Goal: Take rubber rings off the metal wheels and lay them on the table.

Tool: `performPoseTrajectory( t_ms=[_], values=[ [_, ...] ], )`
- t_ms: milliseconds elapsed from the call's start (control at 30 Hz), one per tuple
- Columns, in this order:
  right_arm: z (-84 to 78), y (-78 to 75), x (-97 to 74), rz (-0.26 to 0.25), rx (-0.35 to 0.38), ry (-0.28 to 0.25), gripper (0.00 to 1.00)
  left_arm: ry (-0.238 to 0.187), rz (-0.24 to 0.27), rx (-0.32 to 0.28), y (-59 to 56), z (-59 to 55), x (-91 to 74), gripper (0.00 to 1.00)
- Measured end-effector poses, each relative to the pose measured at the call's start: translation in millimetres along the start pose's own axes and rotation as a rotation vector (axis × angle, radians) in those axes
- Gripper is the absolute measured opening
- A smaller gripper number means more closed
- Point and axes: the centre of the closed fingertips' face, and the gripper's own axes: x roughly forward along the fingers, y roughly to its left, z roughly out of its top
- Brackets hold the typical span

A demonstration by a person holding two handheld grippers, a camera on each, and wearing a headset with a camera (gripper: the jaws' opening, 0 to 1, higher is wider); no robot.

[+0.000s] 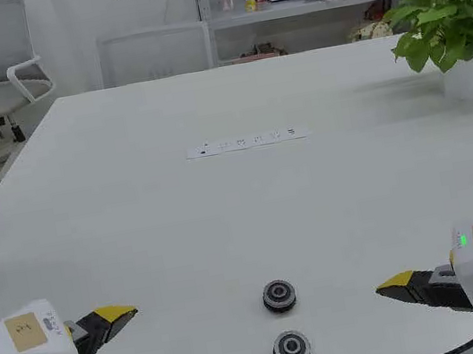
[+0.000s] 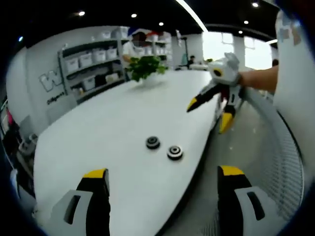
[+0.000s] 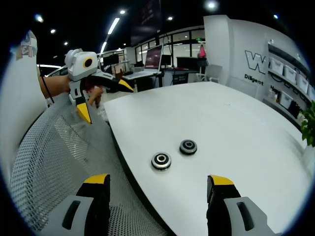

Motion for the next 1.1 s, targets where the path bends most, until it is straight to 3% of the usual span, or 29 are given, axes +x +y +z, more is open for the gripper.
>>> performPoseTrajectory(
  t_ms=[700, 1100],
  values=[
    [-1.4, -0.4, -1.7, -0.004, -0.007, 0.009, 0.74, -0.009, 0.009, 0.006, 2.5, 0.0, -1.1, 0.89],
    [5.8, -2.7, -4.5, -0.008, 0.041, -0.045, 0.74, 0.004, -0.008, -0.003, -1.1, -1.4, -0.6, 0.89]
  ],
)
